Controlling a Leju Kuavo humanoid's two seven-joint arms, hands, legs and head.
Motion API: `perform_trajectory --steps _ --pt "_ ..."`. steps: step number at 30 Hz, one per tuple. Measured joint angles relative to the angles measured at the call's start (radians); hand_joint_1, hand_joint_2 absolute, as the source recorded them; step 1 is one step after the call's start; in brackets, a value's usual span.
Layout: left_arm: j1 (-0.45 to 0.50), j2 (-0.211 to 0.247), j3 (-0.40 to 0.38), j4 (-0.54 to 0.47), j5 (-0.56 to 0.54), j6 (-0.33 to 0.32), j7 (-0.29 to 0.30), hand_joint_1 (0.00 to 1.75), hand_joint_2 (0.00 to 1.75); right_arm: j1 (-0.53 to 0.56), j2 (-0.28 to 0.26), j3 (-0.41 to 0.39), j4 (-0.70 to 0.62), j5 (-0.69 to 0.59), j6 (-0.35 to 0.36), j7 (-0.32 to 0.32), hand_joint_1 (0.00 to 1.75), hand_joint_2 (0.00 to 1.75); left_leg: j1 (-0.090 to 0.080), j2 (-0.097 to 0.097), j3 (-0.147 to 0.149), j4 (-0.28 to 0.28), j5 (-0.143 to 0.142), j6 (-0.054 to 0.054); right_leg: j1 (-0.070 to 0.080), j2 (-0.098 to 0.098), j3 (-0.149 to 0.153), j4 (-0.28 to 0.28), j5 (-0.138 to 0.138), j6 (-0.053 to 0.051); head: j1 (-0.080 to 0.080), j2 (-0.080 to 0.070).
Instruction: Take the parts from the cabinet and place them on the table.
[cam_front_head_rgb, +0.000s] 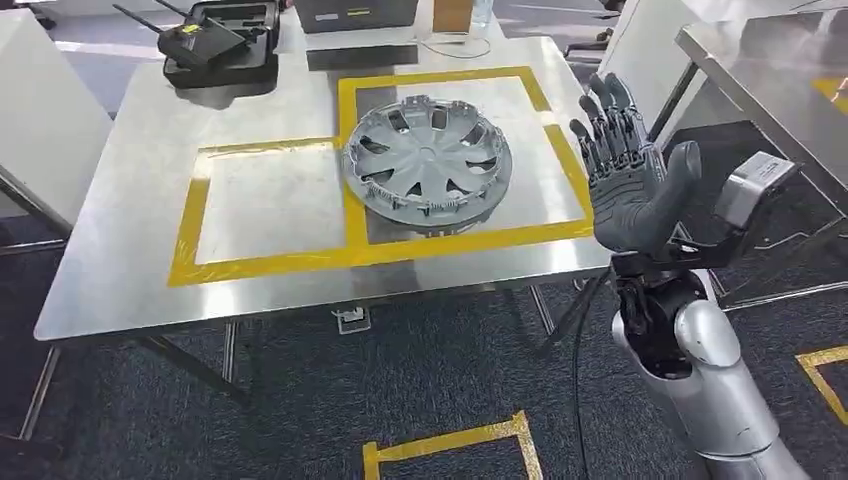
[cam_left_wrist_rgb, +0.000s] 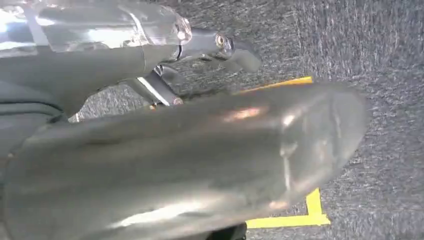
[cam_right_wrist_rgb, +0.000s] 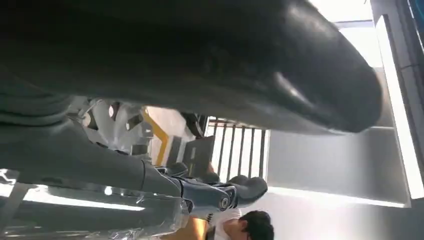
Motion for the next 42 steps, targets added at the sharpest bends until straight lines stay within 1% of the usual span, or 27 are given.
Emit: perform_trajectory --steps 1,2,3,4,6,7,8,11,12,14,17,18,19,21,22,26,28,29,31,32,33,34,36,37,38,40,42 --pt "0.001 0.0 0.0 0.0 0.0 0.002 0.0 0.0 0.0 0.002 0.0 0.001 0.0 0.0 0.0 0.0 0.0 0.0 0.001 0.0 -0.032 0.066 -0.023 -0.004 0.0 -0.002 -0.002 0.002 0.0 0.0 -0.006 0.0" --pt "0.002 0.0 0.0 0.0 -0.001 0.002 0.0 0.0 0.0 0.002 0.0 0.001 0.001 0.0 0.0 0.0 0.0 0.0 0.002 0.0 -0.049 0.098 -0.028 -0.006 0.0 -0.002 -0.003 0.004 0.0 0.0 -0.008 0.0" --pt "0.002 0.0 0.0 0.0 -0.001 0.006 0.002 0.0 0.0 0.002 0.001 0.002 0.004 0.0 0.0 0.0 0.0 0.0 0.004 0.001 -0.046 0.09 -0.009 -0.008 0.0 -0.003 -0.005 0.007 -0.001 0.001 -0.012 0.0" --pt "0.002 0.0 0.0 0.0 -0.001 0.007 0.002 0.0 0.0 0.002 0.001 0.002 0.005 0.0 0.0 0.0 0.0 0.0 0.006 0.002 -0.029 0.054 0.019 -0.008 0.0 -0.003 -0.006 0.009 -0.002 0.003 -0.015 0.0" --pt "0.002 0.001 0.0 0.0 0.0 0.008 0.003 0.0 0.0 0.002 0.002 0.002 0.005 0.0 0.0 0.0 0.0 0.0 0.007 0.005 0.069 -0.122 0.112 -0.01 -0.004 -0.002 -0.006 0.022 -0.01 0.011 -0.021 0.0" --pt "0.0 0.001 0.0 0.0 0.0 0.008 0.003 0.0 0.0 0.002 0.002 0.002 0.005 0.0 0.0 0.0 0.0 0.0 0.005 0.007 0.092 -0.16 0.094 -0.007 -0.002 -0.002 -0.009 0.029 -0.015 0.018 -0.024 0.0" --pt "0.0 0.001 0.0 0.0 0.001 0.008 0.003 0.0 0.0 0.001 0.002 0.002 0.005 0.0 0.0 0.0 0.0 0.0 0.005 0.006 0.092 -0.173 0.096 0.001 0.001 0.0 -0.017 0.041 -0.02 0.024 -0.029 0.0" --pt "0.004 0.001 0.0 0.0 0.004 0.008 0.003 0.0 0.0 0.0 0.003 0.002 0.005 0.0 -0.002 0.001 0.0 0.0 -0.001 0.005 0.088 -0.171 0.1 0.015 -0.002 -0.001 -0.018 0.036 -0.015 0.032 -0.019 0.0" --pt "0.003 0.001 0.0 0.0 0.004 0.008 0.003 0.0 0.0 0.001 0.003 0.001 0.005 0.0 -0.004 0.001 0.0 0.0 0.006 0.005 0.089 -0.175 0.104 0.022 -0.004 0.0 -0.021 0.041 -0.022 0.036 -0.019 0.0" --pt "0.002 0.001 0.0 0.0 0.004 0.008 0.001 0.0 0.0 0.0 0.003 0.0 0.005 0.003 -0.008 0.001 0.0 0.0 0.005 0.006 0.089 -0.175 0.105 0.03 -0.008 0.003 -0.054 0.127 -0.086 0.05 -0.003 0.0" --pt "0.003 0.002 0.0 0.0 0.006 0.008 0.001 0.0 0.0 0.009 0.003 0.001 0.006 0.005 -0.012 0.001 0.0 0.0 0.003 0.009 0.087 -0.175 0.104 0.033 -0.01 0.004 -0.15 0.348 -0.177 0.057 0.007 0.0" --pt "0.004 0.003 0.0 0.0 0.007 0.008 0.001 0.0 0.0 0.012 0.003 0.001 0.006 0.006 -0.013 0.001 0.0 0.0 0.002 0.009 0.088 -0.175 0.104 0.033 -0.01 0.004 -0.153 0.354 -0.166 0.054 0.009 0.0" --pt "0.003 0.003 0.0 0.0 0.007 0.008 0.001 0.0 0.0 0.013 0.003 0.0 0.008 0.007 -0.014 0.001 0.0 0.0 0.001 0.009 0.089 -0.175 0.104 0.033 -0.01 0.004 -0.136 0.318 -0.134 0.051 0.011 0.0" --pt "0.002 0.002 0.0 0.0 0.007 0.008 0.001 0.0 0.0 0.012 0.003 -0.001 0.007 0.012 -0.016 0.0 0.0 0.0 -0.001 0.007 0.093 -0.175 0.104 0.033 -0.009 0.007 -0.059 0.146 -0.038 0.039 0.018 0.0" --pt "0.002 0.0 0.0 0.0 0.007 0.008 0.0 0.0 0.0 0.012 0.002 -0.002 0.006 0.012 -0.017 0.0 0.0 0.0 0.0 0.007 0.093 -0.175 0.103 0.032 -0.007 0.01 -0.025 0.063 -0.011 0.032 0.02 0.0" --pt "0.001 -0.003 0.0 0.0 0.007 0.008 -0.002 0.0 0.0 0.013 -0.003 -0.004 0.004 0.016 -0.019 0.0 0.0 0.0 0.0 0.013 0.084 -0.177 0.11 0.015 0.003 0.012 -0.017 0.037 -0.023 0.022 0.021 0.0" --pt "0.0 -0.003 0.0 0.0 0.007 0.008 -0.004 0.0 0.0 0.011 -0.003 -0.007 0.003 0.024 -0.019 0.0 0.0 0.0 0.001 0.01 0.082 -0.166 0.093 0.004 -0.005 0.011 -0.005 0.013 -0.008 0.013 0.019 0.0" --pt "0.0 -0.003 0.0 0.0 0.007 0.008 -0.005 0.0 0.0 0.009 -0.003 -0.008 0.002 0.025 -0.019 0.0 0.0 0.0 0.001 0.003 0.064 -0.129 0.062 0.002 -0.005 0.014 -0.005 0.01 -0.005 0.009 0.013 0.0" --pt "0.001 -0.003 0.0 0.0 0.007 0.008 -0.005 0.0 0.0 0.012 -0.002 -0.008 0.002 0.025 -0.02 0.0 0.0 0.0 0.003 0.0 -0.008 0.027 -0.015 -0.004 -0.004 0.02 -0.007 0.011 -0.004 0.007 -0.002 0.0" --pt "0.001 -0.003 0.0 0.0 0.007 0.008 -0.005 0.0 0.0 0.014 -0.002 -0.008 0.002 0.025 -0.02 0.0 0.0 0.0 0.003 -0.001 -0.041 0.095 -0.037 -0.006 -0.004 0.023 -0.008 0.013 -0.004 0.007 -0.008 0.0" --pt "0.002 -0.003 0.0 0.0 0.007 0.008 -0.005 0.0 0.0 0.014 -0.002 -0.008 0.002 0.025 -0.02 0.0 0.0 0.0 0.003 0.0 -0.055 0.118 -0.034 -0.007 -0.004 0.028 -0.008 0.014 -0.004 0.007 -0.01 0.0" --pt "0.002 -0.003 0.0 0.0 0.007 0.008 -0.005 0.0 0.0 0.014 -0.002 -0.008 0.002 0.025 -0.02 0.0 0.0 0.0 0.005 -0.001 -0.045 0.095 -0.006 -0.009 -0.005 0.034 -0.008 0.015 -0.004 0.007 -0.013 0.0" --pt "0.002 -0.003 0.0 0.0 0.007 0.008 -0.005 0.0 0.0 0.014 -0.002 -0.008 0.002 0.025 -0.021 0.0 0.0 0.0 0.009 -0.014 0.022 -0.039 0.079 -0.01 -0.008 0.05 -0.008 0.022 -0.008 0.013 -0.017 0.0" --pt "0.002 -0.003 0.0 0.0 0.007 0.008 -0.005 0.0 0.0 0.013 -0.002 -0.009 0.002 0.025 -0.021 0.0 0.0 0.0 0.012 -0.041 0.064 -0.117 0.114 -0.011 -0.01 0.055 -0.008 0.028 -0.012 0.018 -0.019 0.0" --pt "0.002 -0.003 0.0 0.0 0.007 0.008 -0.005 0.0 0.0 0.012 -0.003 -0.009 0.002 0.025 -0.021 0.0 0.0 0.0 0.018 -0.092 0.089 -0.158 0.096 -0.01 -0.007 0.064 -0.017 0.038 -0.019 0.027 -0.027 0.0" --pt "0.002 -0.002 0.0 0.0 0.007 0.008 -0.005 0.0 0.0 0.008 -0.003 -0.01 0.002 0.026 -0.02 0.0 0.0 0.0 0.014 -0.074 0.089 -0.165 0.096 -0.002 -0.012 0.084 -0.026 0.042 -0.015 0.036 -0.018 0.0" --pt "0.005 -0.001 0.0 0.0 0.007 0.008 -0.005 0.0 0.0 0.01 -0.004 -0.01 0.002 0.025 -0.021 0.0 0.0 0.0 0.016 -0.05 0.091 -0.169 0.098 0.01 -0.014 0.106 -0.029 0.039 -0.012 0.044 -0.02 0.0"
